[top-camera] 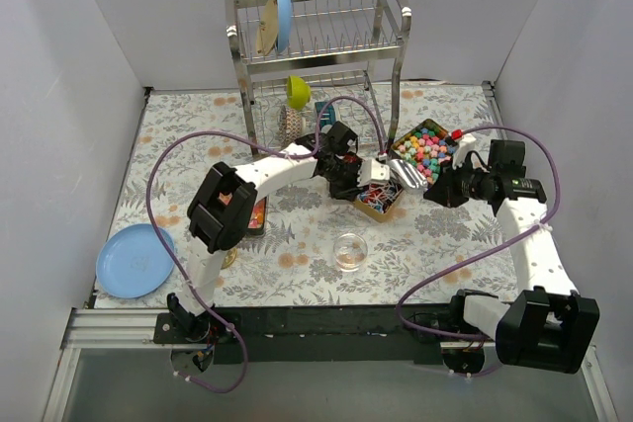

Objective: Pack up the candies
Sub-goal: Adjust the storage box at the center of the board.

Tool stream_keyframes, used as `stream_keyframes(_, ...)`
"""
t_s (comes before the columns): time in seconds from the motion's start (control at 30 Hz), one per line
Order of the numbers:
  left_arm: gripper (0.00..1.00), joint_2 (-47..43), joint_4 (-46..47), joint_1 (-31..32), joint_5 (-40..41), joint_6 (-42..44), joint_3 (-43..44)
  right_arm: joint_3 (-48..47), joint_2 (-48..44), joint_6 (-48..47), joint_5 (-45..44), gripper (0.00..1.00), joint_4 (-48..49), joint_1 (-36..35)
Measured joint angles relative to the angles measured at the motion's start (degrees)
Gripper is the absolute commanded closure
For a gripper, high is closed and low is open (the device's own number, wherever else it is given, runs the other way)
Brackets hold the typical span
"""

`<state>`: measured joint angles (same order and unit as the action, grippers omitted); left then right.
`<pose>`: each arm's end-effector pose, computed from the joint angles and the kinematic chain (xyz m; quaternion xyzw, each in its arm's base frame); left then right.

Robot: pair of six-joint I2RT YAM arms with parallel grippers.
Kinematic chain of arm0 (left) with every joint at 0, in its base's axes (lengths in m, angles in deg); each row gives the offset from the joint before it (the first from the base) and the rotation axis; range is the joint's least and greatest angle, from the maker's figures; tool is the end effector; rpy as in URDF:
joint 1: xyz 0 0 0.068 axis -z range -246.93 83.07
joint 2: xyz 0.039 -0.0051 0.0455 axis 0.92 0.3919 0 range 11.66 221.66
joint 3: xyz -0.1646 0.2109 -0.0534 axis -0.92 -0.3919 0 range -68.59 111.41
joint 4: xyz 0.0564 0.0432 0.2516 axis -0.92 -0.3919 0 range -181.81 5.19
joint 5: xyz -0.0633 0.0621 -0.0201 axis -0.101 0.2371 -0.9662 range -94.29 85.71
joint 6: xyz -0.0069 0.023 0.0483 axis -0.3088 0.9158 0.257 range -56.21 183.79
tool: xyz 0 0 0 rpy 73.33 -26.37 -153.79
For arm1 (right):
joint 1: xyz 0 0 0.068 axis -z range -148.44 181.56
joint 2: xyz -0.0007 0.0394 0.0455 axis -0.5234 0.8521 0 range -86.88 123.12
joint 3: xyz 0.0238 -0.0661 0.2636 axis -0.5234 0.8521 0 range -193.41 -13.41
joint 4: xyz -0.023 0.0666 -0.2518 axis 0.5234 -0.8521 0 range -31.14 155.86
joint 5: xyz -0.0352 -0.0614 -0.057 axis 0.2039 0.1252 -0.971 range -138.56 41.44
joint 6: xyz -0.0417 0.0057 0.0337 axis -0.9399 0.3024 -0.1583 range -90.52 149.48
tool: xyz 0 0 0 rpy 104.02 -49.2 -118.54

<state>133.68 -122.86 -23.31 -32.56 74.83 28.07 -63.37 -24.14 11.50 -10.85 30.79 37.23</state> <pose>0.3172 -0.3255 0.1924 0.4832 0.8126 -0.2907 0.1475 0.2210 0.0000 0.2768 -0.2102 0.8655 0.2255 0.3948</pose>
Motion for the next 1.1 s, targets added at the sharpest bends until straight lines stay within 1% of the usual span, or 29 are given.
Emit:
stream_keyframes(0.1, 0.82, -1.75, 1.81, 0.0, -0.13, -4.37, -3.19, -1.7, 2.08, -0.87, 0.02, 0.99, -0.02, 0.0)
stream_keyframes(0.2, 0.87, -3.08, 3.15, 0.11, -0.37, -9.11, -6.75, -2.84, 4.0, -1.55, 0.24, 0.99, 0.04, 0.0)
stream_keyframes(0.27, 0.87, -3.23, 3.26, 0.28, -0.87, -12.81, -7.74, -3.13, 4.98, -1.77, 0.44, 0.99, -0.11, 0.0)
stream_keyframes(0.37, 0.82, -3.23, 3.23, 0.76, -0.94, -19.06, -7.96, -3.87, 6.29, -2.38, 0.57, 0.99, -0.61, 0.0)
stream_keyframes(0.4, 0.79, -3.23, 3.48, 0.9, -0.81, -20.92, -8.24, -4.37, 6.75, -3.04, 0.63, 0.99, -0.98, 0.0)
stream_keyframes(0.43, 0.69, -3.23, 3.87, 1.01, -0.63, -22.8, -8.61, -5.01, 7.19, -3.82, 0.66, 0.99, -1.29, 0.0)
stream_keyframes(0.5, 0.61, -3.23, 4.24, 1.11, -0.11, -24.76, -9.07, -5.97, 7.56, -6.19, 0.48, 0.99, -1.73, 0.0)
stream_keyframes(0.53, 0.53, -3.23, 4.31, 1.14, 0.31, -25.66, -9.31, -6.58, 7.63, -7.72, 0.15, 0.99, -2.12, 0.0)
stream_keyframes(0.6, 0.47, -3.76, 4.72, 1.01, 0.9, -26.99, -10.21, -8.81, 8.07, -12.44, -0.35, 0.99, -3.93, 0.0)
stream_keyframes(0.67, 0.43, -6.49, 5.51, 0.66, 1.03, -28.2, -13.2, -12.85, 9.68, -17.64, -0.9, 0.99, -6.8, -0.07)
stream_keyframes(0.73, 0.43, -11.89, 6.08, -0.15, 1.14, -29.62, -17.53, -18.64, 12.57, -24.04, -1.73, 0.99, -10.47, -0.66)
stream_keyframes(0.77, 0.43, -16.26, 6.67, -1.11, 1.22, -31.26, -20.33, -21.68, 14.32, -27.15, -2.12, 0.99, -12.07, -1.05)
stream_keyframes(0.83, 0.48, -23.76, 7.65, -3.41, 1.36, -34.6, -23.78, -27.45, 17.59, -33.44, -2.93, 0.99, -15.74, -2.56)
stream_keyframes(0.87, 0.6, -26.51, 8.61, -4.72, 1.33, -36.35, -24.9, -29.81, 19.08, -36.04, -3.56, 0.99, -17.18, -3.89)
stream_keyframes(0.93, 0.9, -32.33, 10.75, -8.2, 1.55, -41.05, -27.1, -34.1, 21.68, -40.59, -5.66, 0.99, -20.92, -7.45)
stream_keyframes(0.97, 1.0, -33.83, 11.82, -9.86, 2.08, -43.15, -27.98, -35.93, 23.04, -42.58, -6.93, 0.99, -22.69, -9.84)
stream_keyframes(1.1, 1.0, -35.19, 16.92, -13.03, 5.44, -51.56, -33.59, -41.75, 28.39, -47.63, -12.68, 0.99, -29.75, -19.04)
